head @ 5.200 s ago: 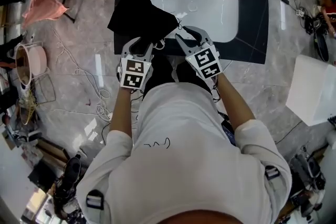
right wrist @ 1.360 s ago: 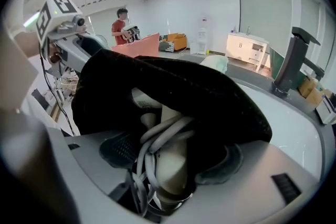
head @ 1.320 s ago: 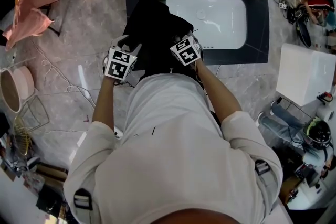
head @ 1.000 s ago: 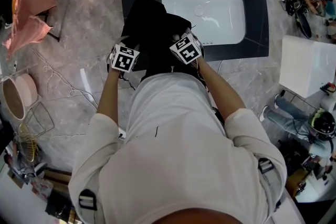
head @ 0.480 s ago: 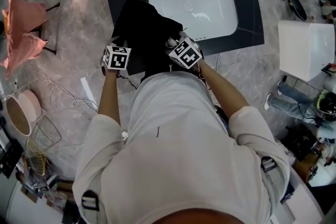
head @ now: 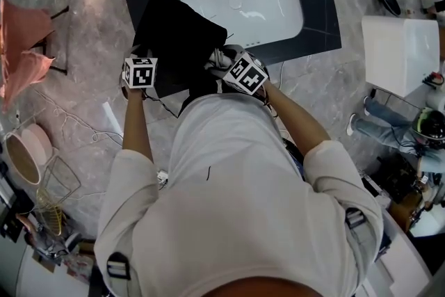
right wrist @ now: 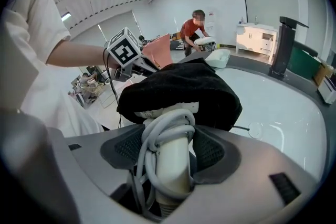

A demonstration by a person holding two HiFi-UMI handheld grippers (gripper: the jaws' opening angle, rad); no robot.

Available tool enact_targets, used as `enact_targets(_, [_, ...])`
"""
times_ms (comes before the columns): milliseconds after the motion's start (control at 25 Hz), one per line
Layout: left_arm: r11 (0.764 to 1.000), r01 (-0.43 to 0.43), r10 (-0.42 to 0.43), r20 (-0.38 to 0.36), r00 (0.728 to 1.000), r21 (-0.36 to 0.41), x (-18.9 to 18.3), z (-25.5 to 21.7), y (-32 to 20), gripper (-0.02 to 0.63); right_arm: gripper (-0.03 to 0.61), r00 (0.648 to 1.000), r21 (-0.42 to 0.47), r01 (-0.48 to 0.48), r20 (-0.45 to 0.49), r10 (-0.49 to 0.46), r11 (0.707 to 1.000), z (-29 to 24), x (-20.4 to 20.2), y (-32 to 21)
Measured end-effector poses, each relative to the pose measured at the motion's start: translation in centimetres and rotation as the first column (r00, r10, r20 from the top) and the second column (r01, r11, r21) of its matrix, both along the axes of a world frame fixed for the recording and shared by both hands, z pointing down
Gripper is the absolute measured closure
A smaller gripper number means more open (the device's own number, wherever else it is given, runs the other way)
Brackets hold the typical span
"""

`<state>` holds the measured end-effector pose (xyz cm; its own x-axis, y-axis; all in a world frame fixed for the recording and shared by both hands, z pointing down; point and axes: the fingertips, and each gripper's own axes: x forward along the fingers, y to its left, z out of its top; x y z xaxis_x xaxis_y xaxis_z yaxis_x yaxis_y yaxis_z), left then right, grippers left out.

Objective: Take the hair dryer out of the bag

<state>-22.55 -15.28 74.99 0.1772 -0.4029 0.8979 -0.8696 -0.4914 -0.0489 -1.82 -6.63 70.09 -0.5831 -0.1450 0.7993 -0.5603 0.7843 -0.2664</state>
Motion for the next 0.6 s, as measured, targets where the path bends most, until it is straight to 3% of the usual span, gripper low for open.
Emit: enact_targets(600, [0.992,0.128,-0.129,0.030,0.991,0.018,0.1,0.3,0.2,0.554,0.296,0.996,-0.042,0.081,0.033,-0.079,0.996,-0.9,4.6,4.8])
